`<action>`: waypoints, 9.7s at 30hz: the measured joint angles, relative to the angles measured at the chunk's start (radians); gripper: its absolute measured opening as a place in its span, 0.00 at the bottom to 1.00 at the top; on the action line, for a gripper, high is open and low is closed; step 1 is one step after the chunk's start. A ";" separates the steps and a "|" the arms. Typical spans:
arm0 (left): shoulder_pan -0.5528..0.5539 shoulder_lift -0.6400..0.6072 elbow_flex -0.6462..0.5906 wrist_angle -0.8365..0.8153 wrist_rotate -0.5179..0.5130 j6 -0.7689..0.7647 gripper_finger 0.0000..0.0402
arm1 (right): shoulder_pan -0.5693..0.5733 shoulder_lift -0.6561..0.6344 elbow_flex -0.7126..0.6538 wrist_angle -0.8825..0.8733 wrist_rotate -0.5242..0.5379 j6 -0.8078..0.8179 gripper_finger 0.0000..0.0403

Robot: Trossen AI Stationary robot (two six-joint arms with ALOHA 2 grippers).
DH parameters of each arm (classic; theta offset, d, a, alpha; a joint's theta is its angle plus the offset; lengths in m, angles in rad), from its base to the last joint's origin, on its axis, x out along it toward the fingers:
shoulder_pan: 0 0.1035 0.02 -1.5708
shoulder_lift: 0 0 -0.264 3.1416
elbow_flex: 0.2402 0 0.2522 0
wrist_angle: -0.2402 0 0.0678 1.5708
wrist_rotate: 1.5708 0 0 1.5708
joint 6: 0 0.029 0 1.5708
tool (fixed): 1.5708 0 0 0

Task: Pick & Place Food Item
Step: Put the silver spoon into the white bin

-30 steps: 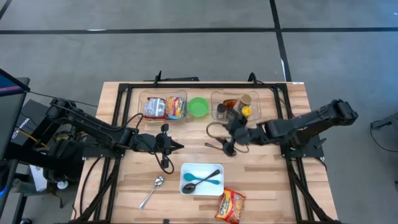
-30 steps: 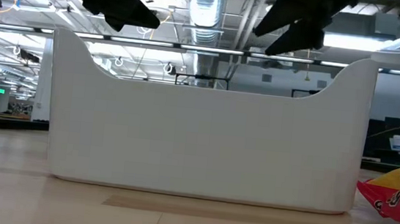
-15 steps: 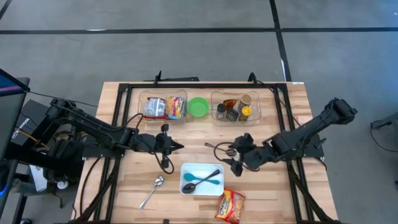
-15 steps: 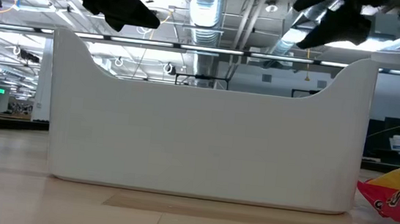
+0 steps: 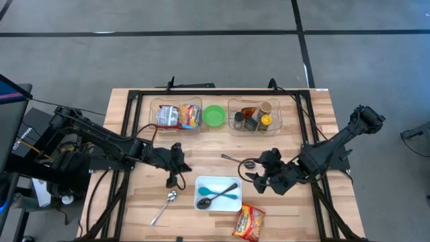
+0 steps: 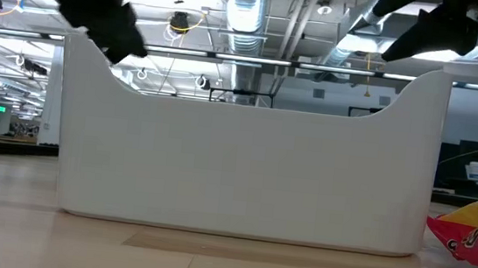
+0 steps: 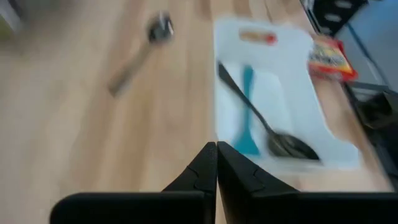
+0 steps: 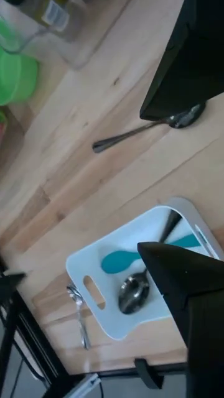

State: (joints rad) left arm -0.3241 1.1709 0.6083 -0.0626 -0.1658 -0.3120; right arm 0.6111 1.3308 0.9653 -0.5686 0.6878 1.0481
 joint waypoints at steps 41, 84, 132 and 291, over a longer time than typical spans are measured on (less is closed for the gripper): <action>-0.217 0.000 0.000 -0.609 -0.005 -1.035 0.00 | -0.527 0.000 0.000 0.245 0.264 -0.549 0.82; -0.438 0.020 0.000 0.348 -0.383 -0.819 0.00 | -0.597 0.000 0.000 0.355 0.253 -0.750 0.82; -0.528 0.429 0.486 -0.847 0.121 -1.790 0.00 | -0.578 0.000 0.000 0.315 0.253 -0.745 0.82; -0.592 0.603 0.394 -0.722 0.214 -1.421 0.29 | -0.580 0.000 0.000 0.345 0.254 -0.716 0.82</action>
State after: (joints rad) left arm -0.9157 1.7744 1.0019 -0.7845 0.0483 -1.7330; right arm 0.0315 1.3308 0.9649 -0.2234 0.9413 0.3321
